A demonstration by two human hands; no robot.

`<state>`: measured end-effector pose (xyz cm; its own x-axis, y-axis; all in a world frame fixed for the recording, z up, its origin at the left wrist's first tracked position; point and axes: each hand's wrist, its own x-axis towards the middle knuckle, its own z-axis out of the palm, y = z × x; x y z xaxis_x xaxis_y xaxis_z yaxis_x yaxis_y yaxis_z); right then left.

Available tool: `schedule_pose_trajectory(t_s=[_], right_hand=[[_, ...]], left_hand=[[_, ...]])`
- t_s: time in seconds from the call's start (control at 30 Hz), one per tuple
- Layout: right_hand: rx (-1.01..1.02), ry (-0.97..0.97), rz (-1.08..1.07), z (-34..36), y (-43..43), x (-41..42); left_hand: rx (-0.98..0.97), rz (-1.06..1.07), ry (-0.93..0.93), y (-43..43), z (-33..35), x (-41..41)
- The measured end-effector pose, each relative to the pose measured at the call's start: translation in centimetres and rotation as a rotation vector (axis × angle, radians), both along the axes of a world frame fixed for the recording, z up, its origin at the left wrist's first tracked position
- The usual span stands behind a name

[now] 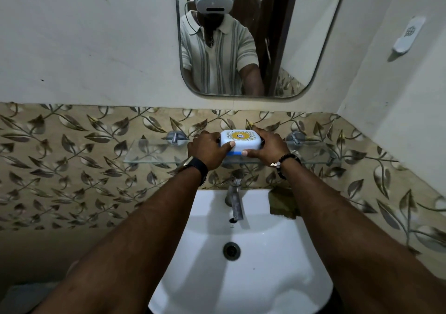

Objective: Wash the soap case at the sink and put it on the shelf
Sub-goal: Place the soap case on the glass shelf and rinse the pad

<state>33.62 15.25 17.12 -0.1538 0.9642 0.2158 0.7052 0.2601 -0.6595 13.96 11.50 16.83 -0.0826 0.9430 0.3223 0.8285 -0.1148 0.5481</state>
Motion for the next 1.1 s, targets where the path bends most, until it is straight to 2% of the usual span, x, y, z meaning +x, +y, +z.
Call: schedule_pose_trajectory(t_s=[0.33, 0.73, 0.93, 1.1], right_hand=[[0.023, -0.066, -0.063, -0.7, -0.3, 0.5], [0.066, 0.046, -0.096, -2.0, -1.6, 2.3], [0.234, 0.136, -0.058, -3.9, -4.0, 3.7], [0.525, 0.155, -0.143, -7.1, -7.4, 6.3]], left_hand=[[0.019, 0.057, -0.01, -0.5, -1.5, -0.3], [0.342, 0.081, -0.172, -2.8, -4.3, 0.1], [0.45, -0.014, -0.133, -4.2, -5.6, 2.0], [0.448, -0.207, -0.087, -5.2, -7.9, 5.1]])
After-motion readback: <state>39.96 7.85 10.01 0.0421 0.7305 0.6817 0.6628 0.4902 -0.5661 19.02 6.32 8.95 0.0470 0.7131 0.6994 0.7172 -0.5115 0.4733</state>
